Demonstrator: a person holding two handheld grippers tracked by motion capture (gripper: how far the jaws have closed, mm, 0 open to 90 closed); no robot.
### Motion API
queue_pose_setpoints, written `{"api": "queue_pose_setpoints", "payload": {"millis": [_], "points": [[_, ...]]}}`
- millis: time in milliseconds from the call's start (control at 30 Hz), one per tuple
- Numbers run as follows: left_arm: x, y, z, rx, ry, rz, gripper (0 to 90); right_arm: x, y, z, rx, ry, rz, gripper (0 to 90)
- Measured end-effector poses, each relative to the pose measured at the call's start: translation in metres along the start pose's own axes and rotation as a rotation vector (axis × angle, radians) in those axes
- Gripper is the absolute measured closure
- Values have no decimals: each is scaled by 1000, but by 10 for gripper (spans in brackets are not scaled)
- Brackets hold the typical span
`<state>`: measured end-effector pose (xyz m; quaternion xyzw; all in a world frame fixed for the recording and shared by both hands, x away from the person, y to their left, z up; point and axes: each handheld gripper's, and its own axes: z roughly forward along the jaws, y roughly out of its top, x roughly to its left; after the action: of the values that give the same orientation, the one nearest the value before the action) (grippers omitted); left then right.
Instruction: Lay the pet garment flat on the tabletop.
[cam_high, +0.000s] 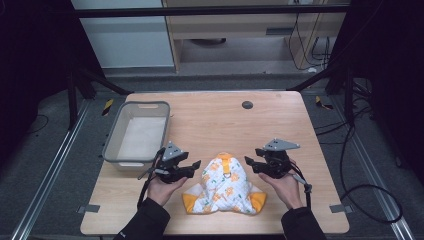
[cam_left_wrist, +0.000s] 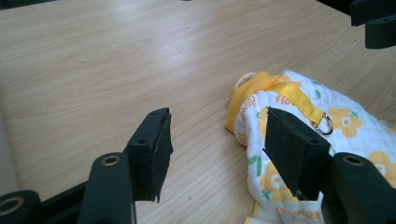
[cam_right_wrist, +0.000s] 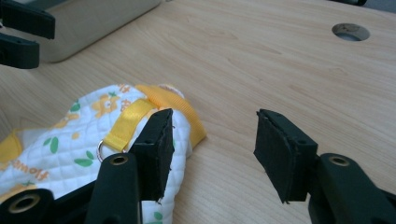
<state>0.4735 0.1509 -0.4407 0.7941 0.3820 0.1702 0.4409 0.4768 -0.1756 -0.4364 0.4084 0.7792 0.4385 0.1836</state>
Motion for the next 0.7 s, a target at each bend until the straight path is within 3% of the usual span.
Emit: {"api": "queue_pose_setpoints", "payload": {"millis": [200,467,700], "points": [[-3,-6,15,57,-28,16,415,2,-9,7,29,33,-8,484],[-10,-8,28,81,-53,12,434,5,-16,14,55,60,-17,495],[-17,-13,42,130,-72,40,470,11,-22,25,95,83,-24,507]]}}
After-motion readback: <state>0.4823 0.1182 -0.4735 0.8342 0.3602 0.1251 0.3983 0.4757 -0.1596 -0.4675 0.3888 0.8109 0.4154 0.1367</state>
